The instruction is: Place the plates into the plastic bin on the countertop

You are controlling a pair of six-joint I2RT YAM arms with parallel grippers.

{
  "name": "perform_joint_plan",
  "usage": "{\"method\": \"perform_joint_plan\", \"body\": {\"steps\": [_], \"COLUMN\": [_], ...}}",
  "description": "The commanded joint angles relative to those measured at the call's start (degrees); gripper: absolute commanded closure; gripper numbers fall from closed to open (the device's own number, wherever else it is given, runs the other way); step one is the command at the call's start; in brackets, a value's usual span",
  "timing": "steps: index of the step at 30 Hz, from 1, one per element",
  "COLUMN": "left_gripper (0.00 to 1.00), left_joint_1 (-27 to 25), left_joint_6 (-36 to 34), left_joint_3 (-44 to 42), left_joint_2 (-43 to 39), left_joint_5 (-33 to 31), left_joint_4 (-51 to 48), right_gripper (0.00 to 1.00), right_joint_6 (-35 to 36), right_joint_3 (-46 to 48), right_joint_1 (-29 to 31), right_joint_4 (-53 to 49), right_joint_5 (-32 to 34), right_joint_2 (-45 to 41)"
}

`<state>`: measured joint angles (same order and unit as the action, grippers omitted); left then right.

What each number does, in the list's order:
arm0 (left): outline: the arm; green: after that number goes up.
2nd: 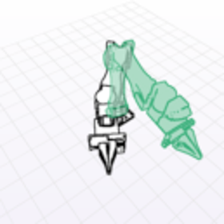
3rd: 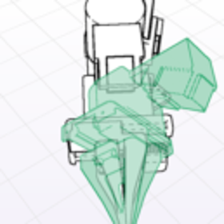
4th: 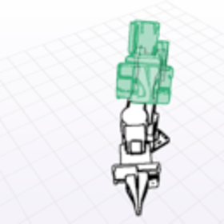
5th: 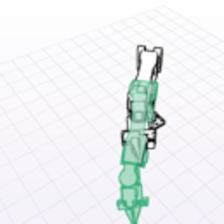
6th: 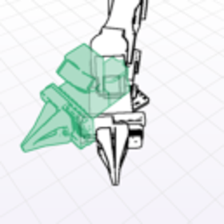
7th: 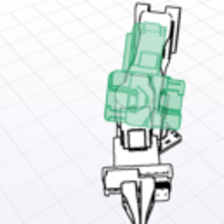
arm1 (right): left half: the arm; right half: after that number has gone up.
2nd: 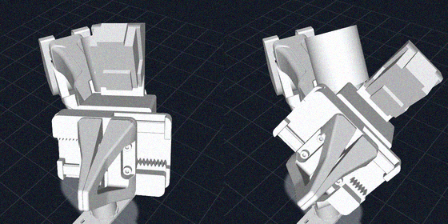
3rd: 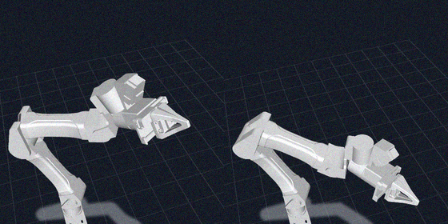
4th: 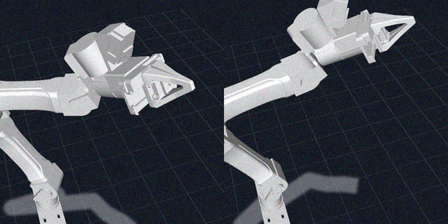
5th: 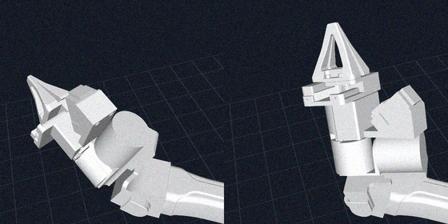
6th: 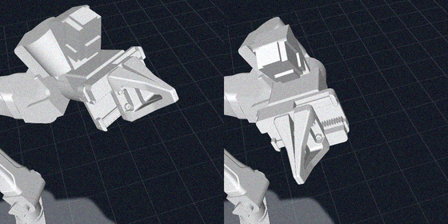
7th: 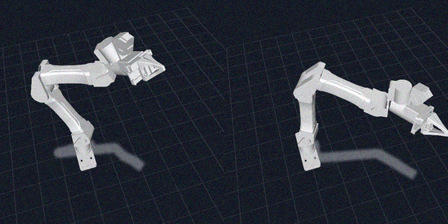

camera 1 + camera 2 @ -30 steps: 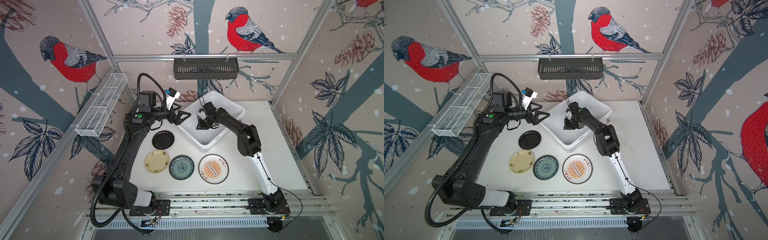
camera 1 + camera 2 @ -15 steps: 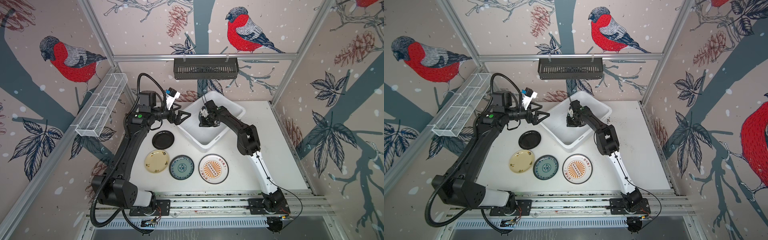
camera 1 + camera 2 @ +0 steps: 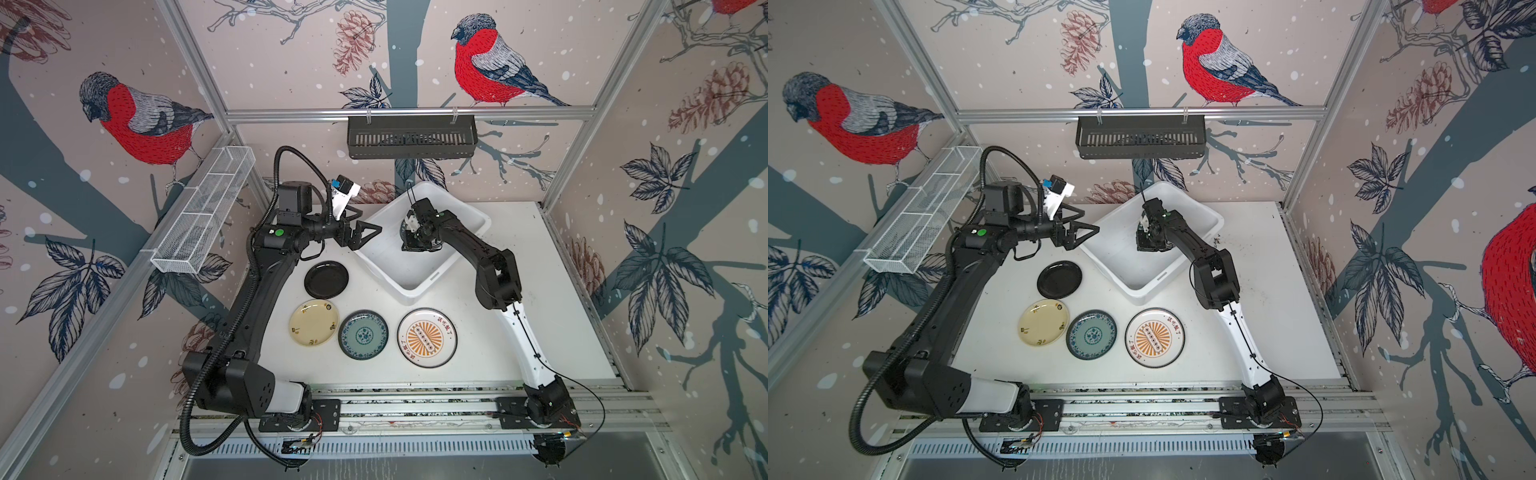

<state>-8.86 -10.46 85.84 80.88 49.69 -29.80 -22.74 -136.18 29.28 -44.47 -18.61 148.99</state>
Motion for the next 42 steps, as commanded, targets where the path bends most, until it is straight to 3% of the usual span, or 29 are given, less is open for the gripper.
{"method": "perform_joint_plan", "body": {"steps": [1,26,33,42], "left_gripper": [0.04,0.04,0.03,0.04], "left_joint_1": [-0.1,-0.1,-0.1,-0.1], "left_joint_6": [-0.3,-0.3,-0.7,-1.4], "left_joint_3": [-0.1,-0.4,0.3,1.5], "left_joint_2": [-0.4,-1.1,-0.9,-0.6], "left_joint_5": [1.0,0.7,0.6,0.6], "left_joint_4": [0.5,0.5,0.0,-1.2], "right_gripper": [0.74,0.73,0.74,0.74], "right_joint_6": [-0.4,-0.7,-0.7,-1.0], "right_joint_3": [-0.5,-0.5,3.4,21.5], "right_joint_1": [-0.3,-0.9,1.1,2.1], "right_joint_4": [-0.4,-0.1,0.9,4.5], "right_joint_5": [1.6,2.1,3.8,3.1], "right_joint_2": [-0.3,-2.7,-11.8,-31.8]}}
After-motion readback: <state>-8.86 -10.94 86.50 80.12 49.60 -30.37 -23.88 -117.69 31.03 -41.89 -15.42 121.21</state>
